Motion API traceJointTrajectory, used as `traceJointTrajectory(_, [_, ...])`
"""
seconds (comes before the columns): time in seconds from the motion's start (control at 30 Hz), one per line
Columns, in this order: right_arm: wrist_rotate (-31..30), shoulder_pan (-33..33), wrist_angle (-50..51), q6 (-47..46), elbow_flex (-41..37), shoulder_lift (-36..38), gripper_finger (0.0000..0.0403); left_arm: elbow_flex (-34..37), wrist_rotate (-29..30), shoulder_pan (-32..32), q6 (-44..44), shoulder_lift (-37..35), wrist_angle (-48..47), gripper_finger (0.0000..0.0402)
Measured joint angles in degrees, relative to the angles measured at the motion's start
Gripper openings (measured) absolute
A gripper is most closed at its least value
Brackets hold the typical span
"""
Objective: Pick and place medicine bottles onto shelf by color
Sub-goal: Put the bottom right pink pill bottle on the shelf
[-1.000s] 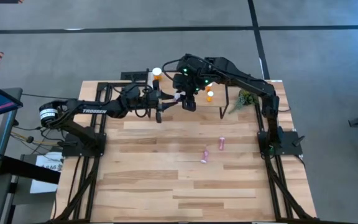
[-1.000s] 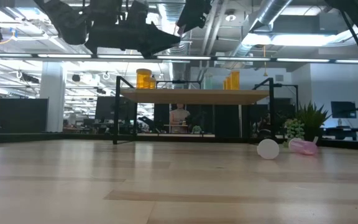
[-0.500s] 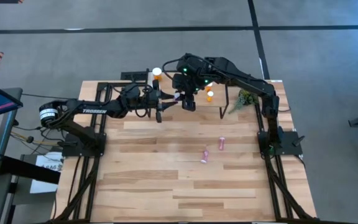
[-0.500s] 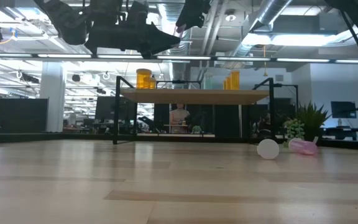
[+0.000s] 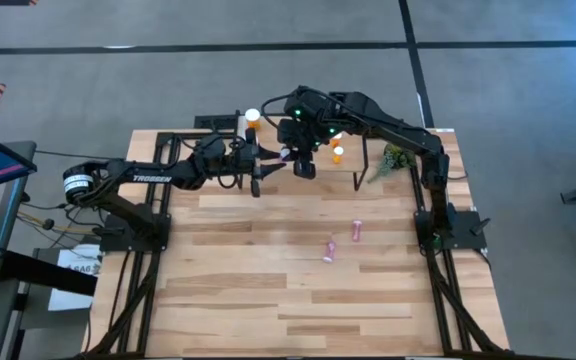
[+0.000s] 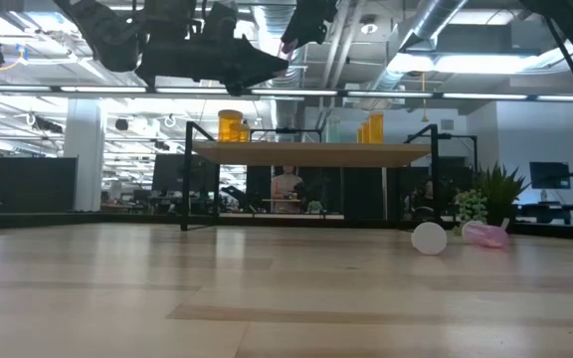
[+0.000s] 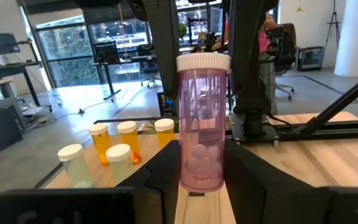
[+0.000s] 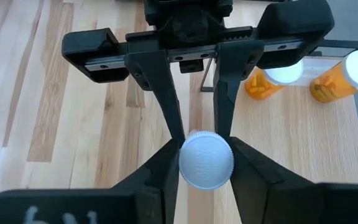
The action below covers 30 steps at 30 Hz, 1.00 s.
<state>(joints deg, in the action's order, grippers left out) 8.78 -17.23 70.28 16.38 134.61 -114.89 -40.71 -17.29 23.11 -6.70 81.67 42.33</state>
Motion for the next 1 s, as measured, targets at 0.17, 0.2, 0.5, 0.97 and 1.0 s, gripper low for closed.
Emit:
traceJointTrajectory(0.17, [-0.02, -0.04, 0.80, -0.13, 0.00, -0.04, 0.0137, 0.01, 0.10, -0.05, 0.55, 0.00, -0.57, 0.0131])
traceJointTrajectory(0.2, [-0.05, -0.08, 1.05, -0.18, 0.00, -0.04, 0.0137, 0.00, 0.78, -0.09, 0.54, 0.00, -0.82, 0.0138])
traceJointTrajectory(0.5, [-0.43, -1.06, 1.45, -0.24, 0.00, -0.07, 0.0138, 0.07, 6.04, -0.07, -0.26, 0.00, -2.67, 0.0189])
traceJointTrajectory(0.97, [-3.02, -7.33, 0.03, 1.28, 0.04, -0.48, 0.0138, 0.29, 18.72, -0.04, -5.91, -16.27, -20.09, 0.0199])
traceJointTrajectory(1.0, [-2.98, -8.15, -0.54, 1.35, 0.03, -0.70, 0.0138, 0.74, 18.70, -0.09, -5.66, -17.30, -19.95, 0.0199])
